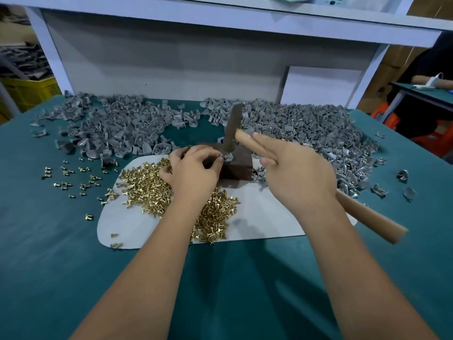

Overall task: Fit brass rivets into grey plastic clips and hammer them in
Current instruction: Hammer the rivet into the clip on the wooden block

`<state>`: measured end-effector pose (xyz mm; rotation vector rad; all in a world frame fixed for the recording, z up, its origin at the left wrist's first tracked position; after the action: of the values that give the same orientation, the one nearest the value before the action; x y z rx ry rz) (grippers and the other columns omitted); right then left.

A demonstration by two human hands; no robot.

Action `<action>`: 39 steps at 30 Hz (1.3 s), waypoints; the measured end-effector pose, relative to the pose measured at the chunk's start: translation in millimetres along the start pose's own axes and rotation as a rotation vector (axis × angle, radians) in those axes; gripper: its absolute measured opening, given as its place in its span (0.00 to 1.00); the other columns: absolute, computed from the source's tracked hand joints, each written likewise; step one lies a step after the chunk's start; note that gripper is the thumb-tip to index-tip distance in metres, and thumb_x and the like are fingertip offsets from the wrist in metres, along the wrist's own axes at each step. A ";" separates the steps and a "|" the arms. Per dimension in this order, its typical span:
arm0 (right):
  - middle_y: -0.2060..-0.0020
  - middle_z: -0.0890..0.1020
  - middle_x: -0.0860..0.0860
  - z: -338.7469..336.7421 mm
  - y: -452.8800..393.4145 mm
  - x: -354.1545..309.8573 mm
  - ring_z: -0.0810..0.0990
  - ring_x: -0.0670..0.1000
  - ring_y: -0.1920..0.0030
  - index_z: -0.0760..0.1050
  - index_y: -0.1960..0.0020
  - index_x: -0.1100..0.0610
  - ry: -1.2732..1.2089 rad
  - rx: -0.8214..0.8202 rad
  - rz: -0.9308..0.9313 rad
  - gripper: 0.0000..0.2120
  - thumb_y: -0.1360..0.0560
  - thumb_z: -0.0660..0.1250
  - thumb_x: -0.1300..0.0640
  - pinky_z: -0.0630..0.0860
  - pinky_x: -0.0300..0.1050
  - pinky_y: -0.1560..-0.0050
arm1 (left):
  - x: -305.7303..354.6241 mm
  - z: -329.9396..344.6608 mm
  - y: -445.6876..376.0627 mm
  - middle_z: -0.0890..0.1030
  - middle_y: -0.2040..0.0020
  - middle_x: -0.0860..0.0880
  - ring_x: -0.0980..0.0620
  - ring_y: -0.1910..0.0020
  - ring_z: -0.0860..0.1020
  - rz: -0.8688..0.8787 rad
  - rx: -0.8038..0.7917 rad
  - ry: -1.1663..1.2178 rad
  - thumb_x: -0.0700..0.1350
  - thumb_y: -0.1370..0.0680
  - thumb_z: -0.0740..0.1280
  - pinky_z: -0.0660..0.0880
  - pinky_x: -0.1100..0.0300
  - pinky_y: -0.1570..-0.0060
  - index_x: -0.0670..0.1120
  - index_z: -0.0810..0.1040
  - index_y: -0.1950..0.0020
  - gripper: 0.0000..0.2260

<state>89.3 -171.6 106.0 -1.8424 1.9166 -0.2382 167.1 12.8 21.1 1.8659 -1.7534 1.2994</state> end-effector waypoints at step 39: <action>0.55 0.83 0.52 -6.3 0.5 11.4 0.76 0.57 0.62 0.61 0.27 0.38 -0.048 0.110 0.022 0.22 0.20 0.58 0.52 0.65 0.45 0.66 | -0.3 2.0 -0.9 0.74 0.52 0.70 0.54 0.33 0.61 -0.014 -0.001 0.020 0.58 0.25 0.69 0.50 0.53 0.44 0.65 0.75 0.64 0.08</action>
<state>86.2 -183.9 108.9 -1.7392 1.8523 -0.2842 168.8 11.9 20.0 1.8550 -1.7274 1.3070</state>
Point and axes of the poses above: each hand's wrist, its own y-axis away from the middle knuckle, its own z-axis out of the palm, x = y × z, the point moved 10 cm from there along -y, towards the middle knuckle
